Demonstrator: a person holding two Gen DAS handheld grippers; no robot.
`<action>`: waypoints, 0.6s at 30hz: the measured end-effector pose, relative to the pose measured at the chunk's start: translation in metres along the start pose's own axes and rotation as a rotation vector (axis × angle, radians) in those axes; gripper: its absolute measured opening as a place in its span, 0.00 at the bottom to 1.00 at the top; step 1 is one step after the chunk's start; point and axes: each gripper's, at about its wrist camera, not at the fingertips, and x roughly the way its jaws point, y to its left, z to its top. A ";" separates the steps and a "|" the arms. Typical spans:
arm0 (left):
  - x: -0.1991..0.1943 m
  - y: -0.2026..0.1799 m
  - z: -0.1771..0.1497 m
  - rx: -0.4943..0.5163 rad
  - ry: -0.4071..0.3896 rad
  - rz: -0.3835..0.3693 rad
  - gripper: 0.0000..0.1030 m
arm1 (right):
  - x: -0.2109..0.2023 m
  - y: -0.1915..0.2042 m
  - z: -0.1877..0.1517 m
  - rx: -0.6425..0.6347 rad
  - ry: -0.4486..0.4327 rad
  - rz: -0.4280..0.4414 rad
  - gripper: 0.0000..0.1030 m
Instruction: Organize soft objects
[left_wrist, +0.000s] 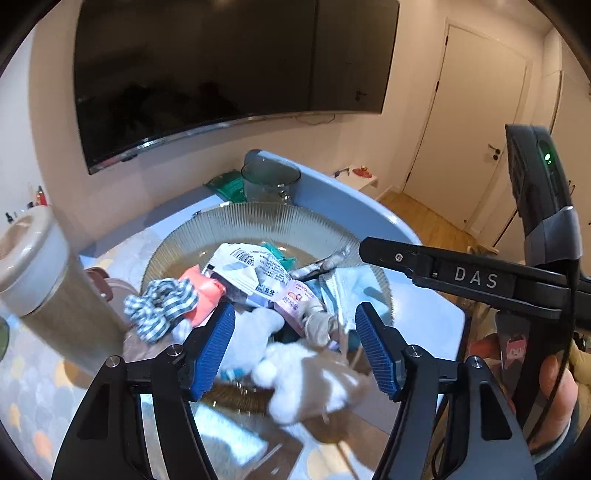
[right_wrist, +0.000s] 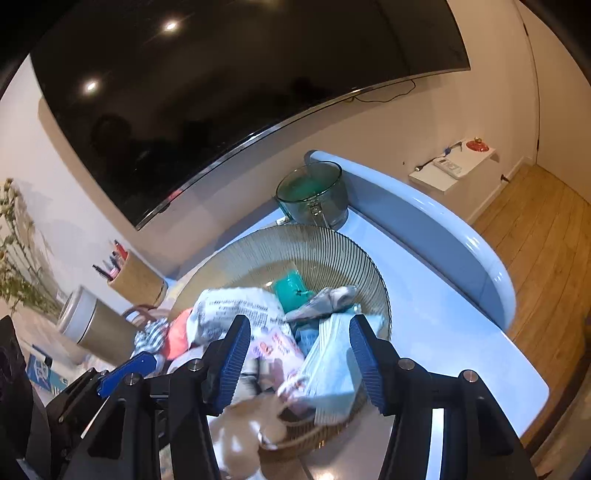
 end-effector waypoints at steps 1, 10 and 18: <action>-0.010 0.001 -0.002 0.000 -0.010 -0.002 0.64 | -0.005 0.001 -0.002 -0.002 -0.005 0.003 0.53; -0.106 0.035 -0.037 -0.042 -0.102 0.061 0.64 | -0.061 0.043 -0.036 -0.040 -0.075 0.080 0.59; -0.194 0.086 -0.085 -0.130 -0.183 0.183 0.68 | -0.087 0.134 -0.077 -0.191 -0.083 0.181 0.59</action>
